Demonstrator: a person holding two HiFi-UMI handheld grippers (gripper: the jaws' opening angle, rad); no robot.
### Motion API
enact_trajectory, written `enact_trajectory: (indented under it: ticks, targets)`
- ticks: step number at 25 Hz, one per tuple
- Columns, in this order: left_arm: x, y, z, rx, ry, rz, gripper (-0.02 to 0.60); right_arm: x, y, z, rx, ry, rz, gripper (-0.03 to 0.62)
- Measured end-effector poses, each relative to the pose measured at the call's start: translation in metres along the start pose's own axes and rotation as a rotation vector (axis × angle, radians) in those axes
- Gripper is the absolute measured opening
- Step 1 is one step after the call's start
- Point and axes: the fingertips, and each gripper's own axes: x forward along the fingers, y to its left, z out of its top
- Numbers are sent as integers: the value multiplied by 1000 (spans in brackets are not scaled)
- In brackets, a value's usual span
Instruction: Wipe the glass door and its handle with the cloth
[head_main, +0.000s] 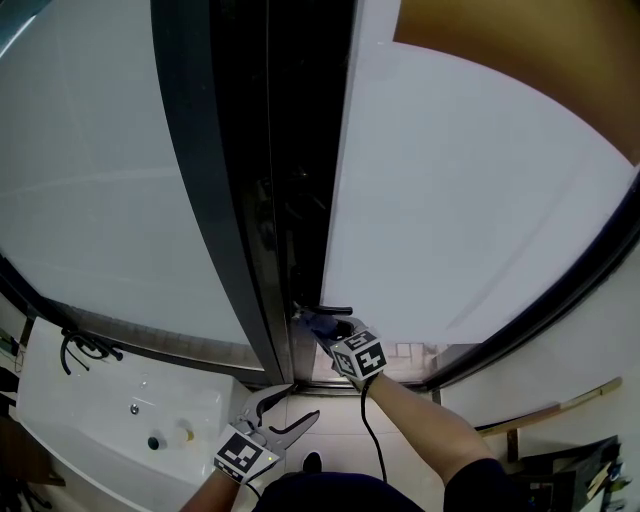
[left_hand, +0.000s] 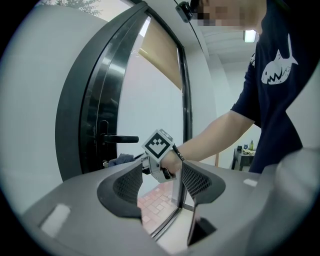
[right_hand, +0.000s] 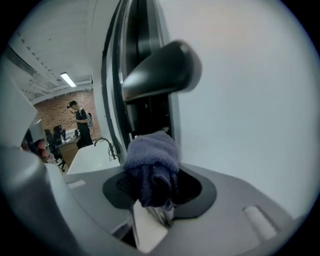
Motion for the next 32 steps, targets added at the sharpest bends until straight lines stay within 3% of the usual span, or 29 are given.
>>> enact_trajectory:
  ticks: [5, 16, 27, 32]
  targets:
    - [-6, 4, -5, -17, 9, 15, 247, 28, 38, -33, -37, 102, 92, 158]
    - [-17, 14, -12, -22, 20, 43, 247, 50, 23, -7, -120, 125, 55, 160]
    - [-11, 4, -8, -8, 18, 20, 247, 24, -8, 5, 79, 34, -13, 158]
    - [-9, -2, 1, -4, 3, 16, 247, 6, -19, 14, 104, -16, -47, 158]
